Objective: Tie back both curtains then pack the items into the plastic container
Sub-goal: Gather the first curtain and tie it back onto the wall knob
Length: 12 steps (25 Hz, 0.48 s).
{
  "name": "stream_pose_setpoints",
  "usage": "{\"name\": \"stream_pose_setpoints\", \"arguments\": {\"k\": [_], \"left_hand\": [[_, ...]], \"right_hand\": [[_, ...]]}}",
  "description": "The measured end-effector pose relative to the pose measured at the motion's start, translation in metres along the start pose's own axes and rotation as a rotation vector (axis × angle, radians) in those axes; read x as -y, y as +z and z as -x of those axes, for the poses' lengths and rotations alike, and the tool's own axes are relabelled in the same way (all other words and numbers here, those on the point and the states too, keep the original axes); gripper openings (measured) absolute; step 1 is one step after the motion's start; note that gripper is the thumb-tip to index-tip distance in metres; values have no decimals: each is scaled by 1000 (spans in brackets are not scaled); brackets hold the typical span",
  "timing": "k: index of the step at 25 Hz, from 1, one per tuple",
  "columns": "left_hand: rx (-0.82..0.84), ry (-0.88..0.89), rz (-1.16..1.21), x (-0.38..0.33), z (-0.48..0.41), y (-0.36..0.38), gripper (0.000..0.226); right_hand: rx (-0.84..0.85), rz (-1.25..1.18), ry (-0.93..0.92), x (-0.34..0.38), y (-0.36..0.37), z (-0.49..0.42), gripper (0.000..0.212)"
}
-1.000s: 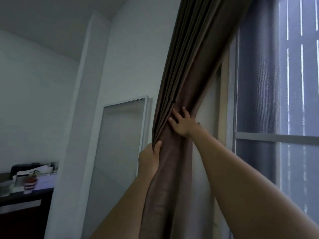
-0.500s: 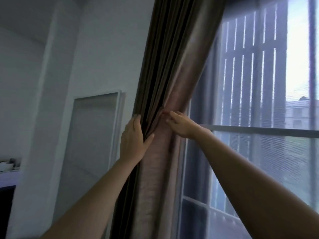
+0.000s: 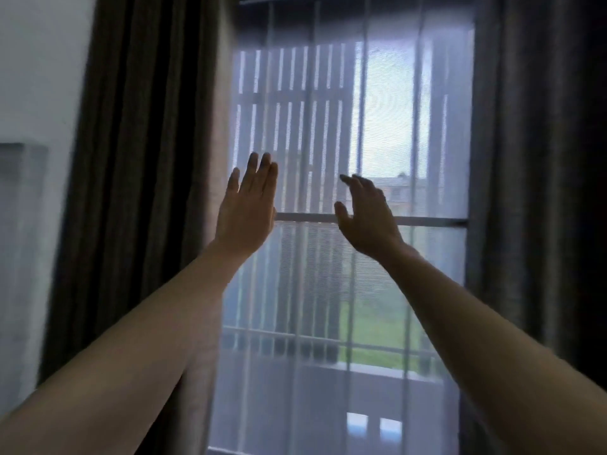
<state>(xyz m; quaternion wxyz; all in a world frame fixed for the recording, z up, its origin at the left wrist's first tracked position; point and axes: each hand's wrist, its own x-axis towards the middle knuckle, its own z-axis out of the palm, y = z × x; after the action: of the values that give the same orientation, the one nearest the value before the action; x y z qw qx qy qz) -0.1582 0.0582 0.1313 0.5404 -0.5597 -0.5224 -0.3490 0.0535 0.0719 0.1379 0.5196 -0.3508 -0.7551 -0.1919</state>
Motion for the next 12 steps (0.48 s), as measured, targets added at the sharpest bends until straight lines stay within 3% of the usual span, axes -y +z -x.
{"name": "stream_pose_setpoints", "arguments": {"k": [4,12], "left_hand": [[33,32,316,-111,-12,-12,52],[86,124,894,-282,-24,-12,55]], "right_hand": [[-164,209,127,-58,-65,69,50],[-159,402,452,-145,-144,156,68]]}}
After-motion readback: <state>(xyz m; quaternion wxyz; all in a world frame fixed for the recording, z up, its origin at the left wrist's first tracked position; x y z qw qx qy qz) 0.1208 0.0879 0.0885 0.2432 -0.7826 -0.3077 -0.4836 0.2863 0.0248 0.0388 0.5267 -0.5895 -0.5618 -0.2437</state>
